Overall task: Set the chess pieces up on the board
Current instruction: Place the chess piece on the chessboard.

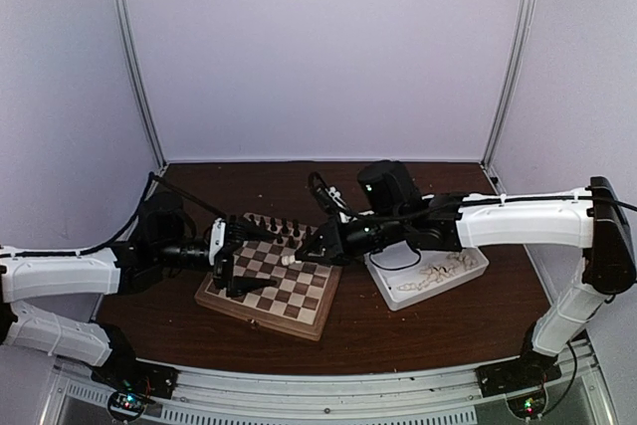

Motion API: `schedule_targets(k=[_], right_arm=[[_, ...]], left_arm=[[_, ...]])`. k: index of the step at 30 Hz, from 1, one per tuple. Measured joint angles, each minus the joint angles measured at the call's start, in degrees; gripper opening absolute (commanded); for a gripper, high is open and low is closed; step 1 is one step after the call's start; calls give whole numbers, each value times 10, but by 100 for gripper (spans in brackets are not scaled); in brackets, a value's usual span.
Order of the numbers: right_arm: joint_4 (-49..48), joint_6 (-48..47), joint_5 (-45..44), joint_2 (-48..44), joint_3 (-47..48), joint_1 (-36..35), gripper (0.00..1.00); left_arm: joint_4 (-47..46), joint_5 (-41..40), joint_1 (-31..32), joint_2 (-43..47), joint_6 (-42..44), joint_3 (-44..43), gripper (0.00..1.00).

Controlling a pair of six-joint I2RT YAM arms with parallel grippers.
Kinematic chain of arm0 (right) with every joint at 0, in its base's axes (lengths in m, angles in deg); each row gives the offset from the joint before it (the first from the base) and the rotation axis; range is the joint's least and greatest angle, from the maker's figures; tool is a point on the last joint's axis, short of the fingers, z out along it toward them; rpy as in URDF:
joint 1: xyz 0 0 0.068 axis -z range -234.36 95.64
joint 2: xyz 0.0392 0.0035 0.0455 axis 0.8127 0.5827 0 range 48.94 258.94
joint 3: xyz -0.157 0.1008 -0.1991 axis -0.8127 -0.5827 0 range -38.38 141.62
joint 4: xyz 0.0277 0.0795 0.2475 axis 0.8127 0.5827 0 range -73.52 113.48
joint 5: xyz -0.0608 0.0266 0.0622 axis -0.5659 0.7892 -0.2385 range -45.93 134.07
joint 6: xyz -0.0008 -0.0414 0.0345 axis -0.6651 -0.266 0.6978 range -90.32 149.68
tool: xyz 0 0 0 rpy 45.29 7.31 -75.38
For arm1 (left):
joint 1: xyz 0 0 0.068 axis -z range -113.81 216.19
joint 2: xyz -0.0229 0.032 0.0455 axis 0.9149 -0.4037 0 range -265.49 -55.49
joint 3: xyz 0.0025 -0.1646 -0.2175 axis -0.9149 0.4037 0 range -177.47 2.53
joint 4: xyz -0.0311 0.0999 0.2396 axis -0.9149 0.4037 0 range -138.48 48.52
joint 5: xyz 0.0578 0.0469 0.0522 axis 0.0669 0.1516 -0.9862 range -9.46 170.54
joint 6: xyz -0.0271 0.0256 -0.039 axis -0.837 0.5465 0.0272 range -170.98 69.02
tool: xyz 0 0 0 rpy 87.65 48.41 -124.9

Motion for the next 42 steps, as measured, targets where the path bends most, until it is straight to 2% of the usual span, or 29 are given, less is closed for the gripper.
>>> schedule_targets(k=[1, 7, 9, 13, 17, 27, 30, 36, 42], right_arm=[[16, -12, -7, -2, 2, 0, 0], [124, -82, -58, -16, 19, 0, 0], [163, -108, -80, -18, 29, -2, 0], [251, -156, -132, -14, 59, -10, 0], [344, -205, -184, 33, 138, -33, 0], [503, -258, -258, 195, 301, -95, 0], [536, -269, -276, 221, 351, -107, 0], [596, -287, -308, 267, 443, -131, 0], [630, -298, -314, 304, 477, -140, 0]], left_arm=[[1, -4, 0, 12, -5, 7, 97], [37, -74, 0, 110, -85, 32, 98], [53, -115, 1, 144, -127, 34, 97], [123, -257, 1, 204, -240, 30, 98], [245, -403, 1, 223, -337, 2, 98], [419, -608, -18, 217, -458, -22, 98], [448, -633, -49, 231, -488, -21, 98], [479, -621, -137, 264, -532, -7, 98], [493, -597, -150, 260, -550, -3, 97]])
